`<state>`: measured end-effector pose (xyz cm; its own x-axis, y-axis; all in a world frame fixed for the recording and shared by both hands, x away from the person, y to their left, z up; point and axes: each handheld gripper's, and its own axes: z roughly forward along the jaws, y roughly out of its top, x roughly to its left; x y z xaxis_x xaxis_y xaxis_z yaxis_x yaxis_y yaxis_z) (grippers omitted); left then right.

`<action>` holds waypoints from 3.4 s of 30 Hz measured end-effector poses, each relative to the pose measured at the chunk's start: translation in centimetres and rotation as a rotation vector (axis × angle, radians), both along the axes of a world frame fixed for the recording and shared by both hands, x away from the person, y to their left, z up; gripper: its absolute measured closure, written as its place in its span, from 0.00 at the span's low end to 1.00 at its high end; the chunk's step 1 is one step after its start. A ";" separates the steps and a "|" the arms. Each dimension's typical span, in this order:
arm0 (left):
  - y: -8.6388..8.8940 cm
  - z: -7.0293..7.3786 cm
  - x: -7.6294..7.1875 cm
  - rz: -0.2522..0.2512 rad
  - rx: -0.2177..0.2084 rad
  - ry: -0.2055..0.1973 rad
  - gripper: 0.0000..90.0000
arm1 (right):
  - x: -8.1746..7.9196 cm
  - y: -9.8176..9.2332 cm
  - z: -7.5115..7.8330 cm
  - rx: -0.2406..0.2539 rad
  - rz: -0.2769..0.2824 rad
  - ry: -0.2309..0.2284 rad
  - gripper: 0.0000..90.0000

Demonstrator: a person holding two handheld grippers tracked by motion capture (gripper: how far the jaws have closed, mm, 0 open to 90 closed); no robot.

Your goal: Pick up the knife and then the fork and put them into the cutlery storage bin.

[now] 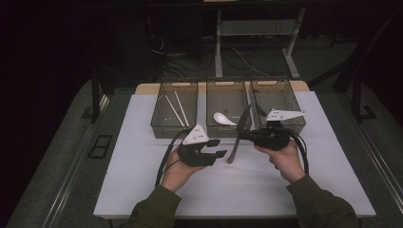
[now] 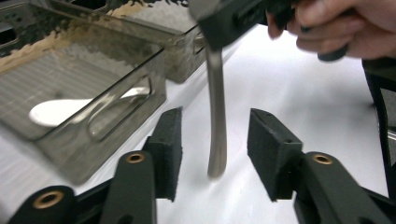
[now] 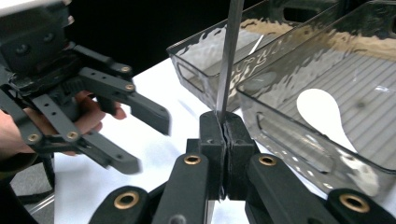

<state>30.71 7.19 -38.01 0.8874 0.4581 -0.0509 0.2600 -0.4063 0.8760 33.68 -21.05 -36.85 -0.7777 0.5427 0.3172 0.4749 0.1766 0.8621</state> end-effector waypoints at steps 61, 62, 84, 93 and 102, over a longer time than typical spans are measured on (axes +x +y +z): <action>8.7 -3.6 -2.8 0.091 0.024 0.059 0.16 | 9.4 -9.6 0.3 -0.092 -0.385 0.108 0.98; 8.7 -3.6 -2.8 0.090 0.023 0.059 0.16 | 9.5 -9.6 0.3 -0.091 -0.381 0.112 0.98; 8.5 -3.5 -2.7 0.083 0.023 0.056 0.16 | 14.4 -8.9 -1.9 -0.203 -0.497 0.154 0.89; 8.4 -3.5 -2.7 0.080 0.019 0.056 0.16 | 15.4 -8.0 -3.0 -0.298 -0.502 0.192 0.84; 8.4 -3.5 -2.7 0.083 0.019 0.057 0.16 | 15.2 -8.1 -2.6 -0.274 -0.498 0.171 0.70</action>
<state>28.01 15.59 -41.48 0.8424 0.5311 -0.0910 0.3426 -0.3977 0.8512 48.87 -29.19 -39.46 -0.3586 0.9090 0.2125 0.6860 0.1022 0.7204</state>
